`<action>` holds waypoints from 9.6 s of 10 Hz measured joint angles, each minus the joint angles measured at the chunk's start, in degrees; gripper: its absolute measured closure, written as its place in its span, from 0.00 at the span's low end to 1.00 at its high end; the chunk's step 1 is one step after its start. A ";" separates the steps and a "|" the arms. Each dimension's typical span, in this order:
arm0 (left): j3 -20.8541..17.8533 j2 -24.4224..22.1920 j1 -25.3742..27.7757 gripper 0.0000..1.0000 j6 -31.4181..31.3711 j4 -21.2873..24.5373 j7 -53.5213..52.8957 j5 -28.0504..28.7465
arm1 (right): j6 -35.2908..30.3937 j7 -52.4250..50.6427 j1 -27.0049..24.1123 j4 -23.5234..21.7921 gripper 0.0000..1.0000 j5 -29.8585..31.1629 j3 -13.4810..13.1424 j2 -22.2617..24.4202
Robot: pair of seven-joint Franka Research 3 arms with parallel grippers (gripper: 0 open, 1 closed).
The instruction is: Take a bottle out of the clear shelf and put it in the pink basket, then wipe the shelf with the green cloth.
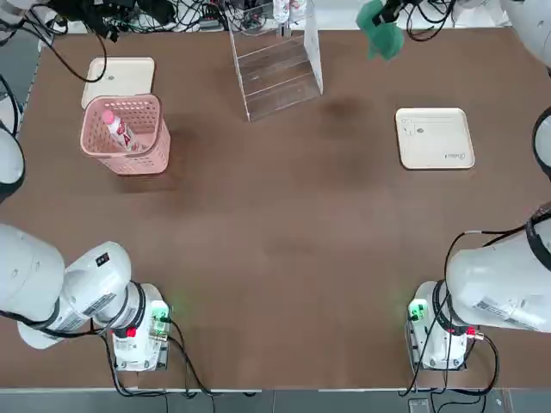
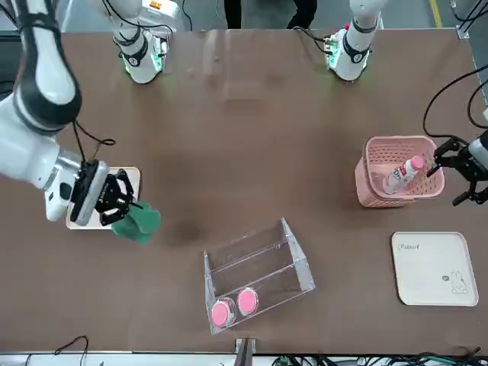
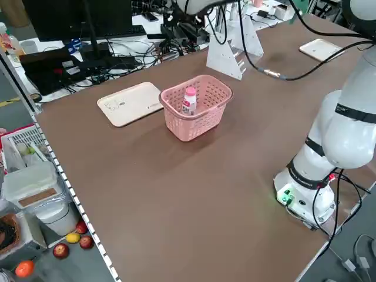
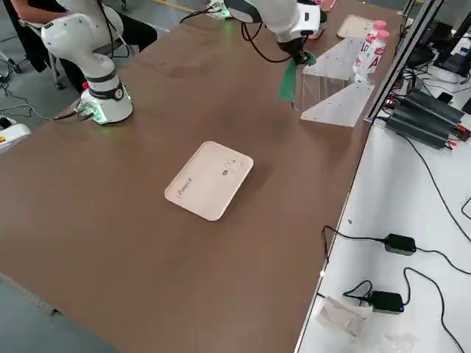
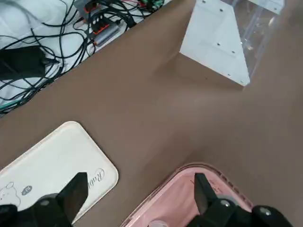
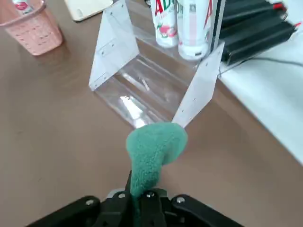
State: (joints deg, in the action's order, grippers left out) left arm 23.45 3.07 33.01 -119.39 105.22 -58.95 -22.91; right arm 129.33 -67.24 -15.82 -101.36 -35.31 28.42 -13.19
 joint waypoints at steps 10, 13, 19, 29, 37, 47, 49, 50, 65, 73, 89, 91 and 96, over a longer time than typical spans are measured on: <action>8.78 0.28 -2.17 0.01 14.58 -15.76 59.07 18.72 | 41.76 -1.25 22.12 -5.84 0.95 -31.70 -0.13 -1.03; 9.95 0.40 -3.05 0.00 23.17 -18.80 63.83 20.24 | 49.09 -1.25 26.09 -2.48 0.95 -31.86 -0.29 -6.32; 11.11 1.18 -3.16 0.00 26.22 -19.29 64.00 24.58 | 52.44 -1.20 28.99 5.27 0.95 -31.93 -0.79 -11.67; -4.49 0.97 -19.93 0.00 30.90 -20.30 68.53 25.27 | 52.83 -0.86 27.03 5.67 0.95 -35.63 -2.37 -11.97; -14.90 0.20 -29.29 0.00 34.83 -20.94 68.95 23.12 | 52.90 -0.85 27.51 5.78 0.95 -36.53 -2.22 -12.00; -16.14 2.02 -29.93 0.00 34.75 -23.61 67.98 23.76 | 54.57 -0.75 38.77 19.33 0.95 -38.70 -10.22 -22.24; -15.20 2.02 -29.99 0.00 34.51 -23.74 67.98 23.77 | 54.71 -0.65 41.66 23.18 0.95 -38.80 -13.28 -24.22; -15.17 2.06 -29.96 0.00 34.13 -23.76 67.98 23.82 | 54.71 -0.63 42.19 25.03 0.95 -38.81 -14.18 -25.18; -14.27 2.38 -30.36 0.00 32.92 -24.11 67.98 23.99 | 54.63 -0.63 47.53 34.74 0.95 -38.83 -20.63 -34.67; -14.23 2.38 -30.22 0.00 31.84 -24.13 67.98 24.03 | 54.72 1.38 50.85 33.65 0.95 -43.30 -20.86 -36.20; -15.56 2.38 -29.18 0.00 30.99 -24.55 68.00 24.10 | 52.95 5.21 53.02 35.37 0.95 -40.83 -25.27 -38.20; -15.57 2.38 -28.36 0.00 31.00 -24.55 68.02 24.09 | 52.97 5.55 53.29 36.51 0.95 -40.78 -26.16 -38.40; -15.16 2.38 -26.79 0.00 31.01 -24.55 68.25 24.09 | 47.19 6.12 52.77 39.70 0.95 -40.77 -30.14 -38.49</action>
State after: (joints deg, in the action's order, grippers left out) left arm 8.29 5.45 6.22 -88.38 80.67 9.30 1.18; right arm 176.52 -61.12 36.95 -61.66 -76.07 -1.71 -51.67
